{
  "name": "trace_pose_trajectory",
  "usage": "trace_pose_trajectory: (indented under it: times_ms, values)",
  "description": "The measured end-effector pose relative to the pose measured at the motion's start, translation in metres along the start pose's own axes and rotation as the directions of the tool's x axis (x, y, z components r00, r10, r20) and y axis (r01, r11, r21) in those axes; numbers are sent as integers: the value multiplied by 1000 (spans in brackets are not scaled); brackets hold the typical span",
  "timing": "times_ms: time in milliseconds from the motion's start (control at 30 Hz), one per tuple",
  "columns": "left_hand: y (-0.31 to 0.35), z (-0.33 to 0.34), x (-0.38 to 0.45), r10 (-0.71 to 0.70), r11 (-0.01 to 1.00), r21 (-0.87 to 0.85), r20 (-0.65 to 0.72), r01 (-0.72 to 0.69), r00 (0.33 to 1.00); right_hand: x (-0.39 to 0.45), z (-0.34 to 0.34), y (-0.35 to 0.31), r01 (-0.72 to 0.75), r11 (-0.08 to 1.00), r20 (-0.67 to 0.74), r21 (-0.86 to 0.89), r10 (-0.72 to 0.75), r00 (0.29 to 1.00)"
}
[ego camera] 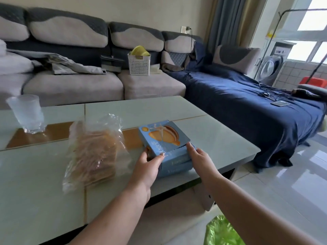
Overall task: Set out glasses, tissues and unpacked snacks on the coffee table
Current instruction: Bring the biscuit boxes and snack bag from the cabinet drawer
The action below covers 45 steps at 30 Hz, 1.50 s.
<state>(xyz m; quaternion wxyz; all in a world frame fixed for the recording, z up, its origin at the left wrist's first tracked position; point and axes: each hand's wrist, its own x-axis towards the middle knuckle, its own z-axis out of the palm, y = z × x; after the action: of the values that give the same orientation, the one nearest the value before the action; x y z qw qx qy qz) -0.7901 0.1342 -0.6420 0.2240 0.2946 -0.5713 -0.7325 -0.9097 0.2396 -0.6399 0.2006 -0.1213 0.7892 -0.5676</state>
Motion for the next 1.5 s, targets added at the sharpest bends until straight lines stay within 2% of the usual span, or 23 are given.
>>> trace_pose_trajectory:
  times_ms: [133, 467, 633, 733, 800, 933, 1067, 1200, 1267, 1367, 1500]
  values:
    - [0, -6, 24, 31, 999, 44, -55, -29, 998, 22, 13, -11, -24, 1000, 49, 17, 23, 999]
    - [8, 0, 50, 76, 997, 19, -105, -75, 992, 49, 24, -19, -24, 999, 66, 42, 21, 998]
    - [24, -2, 40, 191, 979, 96, -141, -179, 971, 34, 15, -28, 33, 999, 91, 41, -37, 995]
    - [39, -3, 31, 373, 913, 235, -147, -334, 916, 18, 4, -32, 129, 984, 32, 121, -134, 990]
    - [52, 3, 21, 472, 864, 261, -117, -432, 874, 3, -6, -38, 190, 974, -31, 124, -187, 982]
    - [68, 32, -16, 542, 834, 129, -4, -537, 840, -35, -38, -46, 296, 946, -160, 130, -274, 948]
    - [66, 77, -65, 558, 824, 14, 150, -566, 816, -92, -91, -38, 365, 924, -307, 111, -318, 897]
    - [48, 138, -126, 474, 876, -93, 346, -473, 810, -166, -159, -14, 384, 919, -482, 88, -298, 824]
    - [32, 170, -160, 412, 909, -150, 467, -389, 782, -208, -196, 5, 371, 926, -583, 72, -262, 769]
    - [1, 210, -221, 298, 953, -165, 659, -254, 690, -282, -242, 41, 298, 952, -718, 68, -161, 677]
    - [-46, 243, -309, 125, 991, -89, 869, -97, 478, -394, -276, 95, 202, 968, -867, 152, 32, 498]
